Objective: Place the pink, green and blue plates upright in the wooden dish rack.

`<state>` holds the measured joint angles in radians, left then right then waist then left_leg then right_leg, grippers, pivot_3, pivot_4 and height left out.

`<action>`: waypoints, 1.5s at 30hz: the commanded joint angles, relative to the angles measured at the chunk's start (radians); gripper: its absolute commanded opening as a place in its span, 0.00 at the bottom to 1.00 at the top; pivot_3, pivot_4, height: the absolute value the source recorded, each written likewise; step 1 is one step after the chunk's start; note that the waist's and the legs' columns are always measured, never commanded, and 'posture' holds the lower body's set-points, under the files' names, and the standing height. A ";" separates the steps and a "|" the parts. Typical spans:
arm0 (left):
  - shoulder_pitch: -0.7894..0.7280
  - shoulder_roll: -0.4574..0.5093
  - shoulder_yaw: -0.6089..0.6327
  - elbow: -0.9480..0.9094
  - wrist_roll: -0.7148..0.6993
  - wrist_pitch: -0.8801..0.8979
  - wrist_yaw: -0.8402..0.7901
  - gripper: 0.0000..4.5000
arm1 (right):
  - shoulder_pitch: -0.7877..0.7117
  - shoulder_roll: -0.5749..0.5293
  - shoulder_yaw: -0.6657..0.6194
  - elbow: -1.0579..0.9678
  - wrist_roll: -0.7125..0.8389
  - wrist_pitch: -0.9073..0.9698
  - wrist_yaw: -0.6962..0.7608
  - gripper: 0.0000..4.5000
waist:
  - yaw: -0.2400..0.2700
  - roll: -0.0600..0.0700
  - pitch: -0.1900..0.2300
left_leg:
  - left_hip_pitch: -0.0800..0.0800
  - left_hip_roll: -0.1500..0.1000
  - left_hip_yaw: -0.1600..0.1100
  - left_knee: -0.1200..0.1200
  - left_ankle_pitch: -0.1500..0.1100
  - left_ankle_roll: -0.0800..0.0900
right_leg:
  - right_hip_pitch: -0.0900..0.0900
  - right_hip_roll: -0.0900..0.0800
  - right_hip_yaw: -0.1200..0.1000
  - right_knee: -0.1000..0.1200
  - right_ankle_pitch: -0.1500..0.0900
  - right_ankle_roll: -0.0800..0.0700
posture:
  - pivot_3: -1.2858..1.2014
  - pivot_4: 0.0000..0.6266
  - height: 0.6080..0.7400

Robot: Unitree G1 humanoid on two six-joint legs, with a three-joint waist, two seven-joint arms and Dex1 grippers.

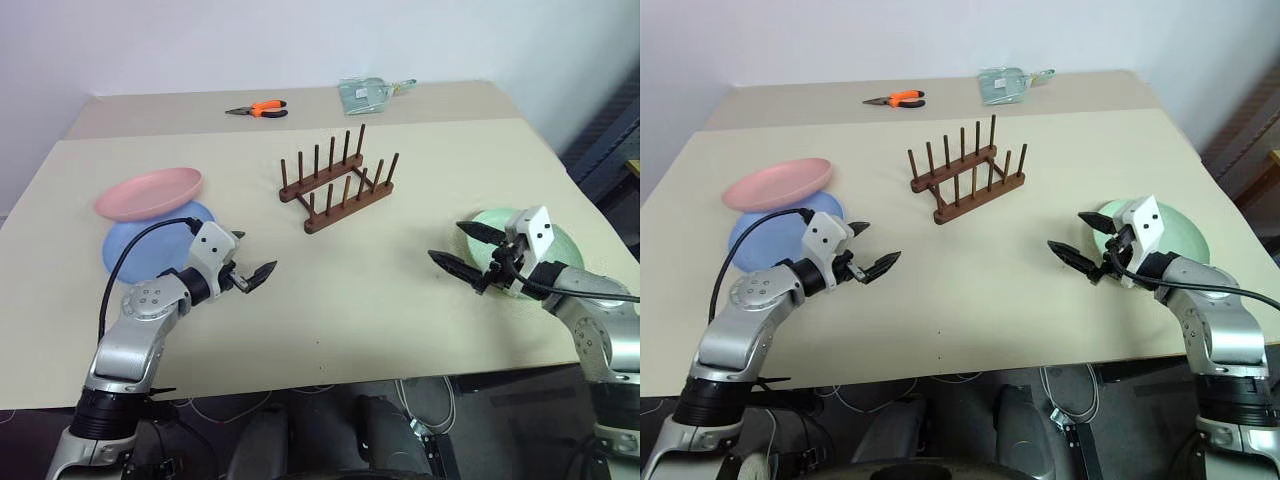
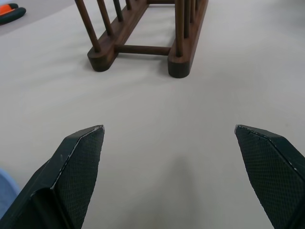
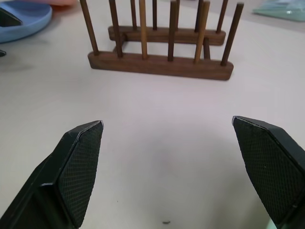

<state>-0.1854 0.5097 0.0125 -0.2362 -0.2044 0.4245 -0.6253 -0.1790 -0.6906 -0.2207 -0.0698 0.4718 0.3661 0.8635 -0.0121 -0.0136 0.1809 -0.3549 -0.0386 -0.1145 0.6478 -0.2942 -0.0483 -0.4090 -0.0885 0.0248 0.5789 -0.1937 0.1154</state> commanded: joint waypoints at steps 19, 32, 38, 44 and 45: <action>-0.358 -0.132 -0.193 0.533 0.121 -0.227 -0.079 1.00 | 0.089 0.153 0.267 -0.355 -0.055 0.064 -0.107 0.99 | 0.003 0.000 0.000 | -0.001 0.000 -0.001 0.001 0.000 0.000 | 0.000 0.000 -0.001 0.000 0.002 0.003 | 0.52 0.24 1.00; -0.589 -0.297 -0.209 0.968 0.191 -0.421 -0.073 0.61 | 0.185 0.158 0.247 -0.479 -0.080 0.085 -0.222 1.00 | 0.002 -0.002 -0.001 | -0.001 -0.001 -0.001 0.001 0.000 0.000 | 0.000 0.000 -0.001 0.000 0.001 0.005 | 0.52 0.24 1.00; -0.559 -0.275 -0.246 0.914 0.201 -0.518 -0.191 0.15 | 0.202 0.111 0.188 -0.458 -0.083 0.077 -0.208 1.00 | 0.002 -0.002 -0.001 | -0.001 -0.001 -0.001 0.001 0.000 0.000 | 0.000 0.000 -0.001 0.000 0.002 0.005 | 0.52 0.24 1.00; -0.477 -0.177 -0.261 0.729 0.118 -0.478 -0.476 0.15 | 0.217 0.051 0.101 -0.419 -0.083 0.058 -0.178 1.00 | 0.001 -0.002 -0.001 | -0.001 -0.001 -0.001 0.001 0.000 0.000 | 0.000 0.000 -0.001 0.000 0.002 0.004 | 0.52 0.24 1.00; -0.470 -0.158 -0.261 0.716 0.117 -0.466 -0.497 0.15 | 0.222 0.046 0.094 -0.414 -0.084 0.055 -0.173 1.00 | 0.001 -0.002 -0.001 | -0.001 -0.001 -0.001 0.001 0.000 0.000 | 0.000 0.000 -0.001 0.001 0.002 0.004 | 0.52 0.24 1.00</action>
<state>-0.6475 0.3296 -0.2592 0.5412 -0.0569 -0.0467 -1.0750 0.0382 -0.6357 -0.1015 -0.4737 0.3770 0.4430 0.6776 -0.0109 -0.0156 0.1801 -0.3555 -0.0390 -0.1153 0.6487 -0.2942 -0.0483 -0.4092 -0.0885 0.0243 0.5796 -0.1918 0.1189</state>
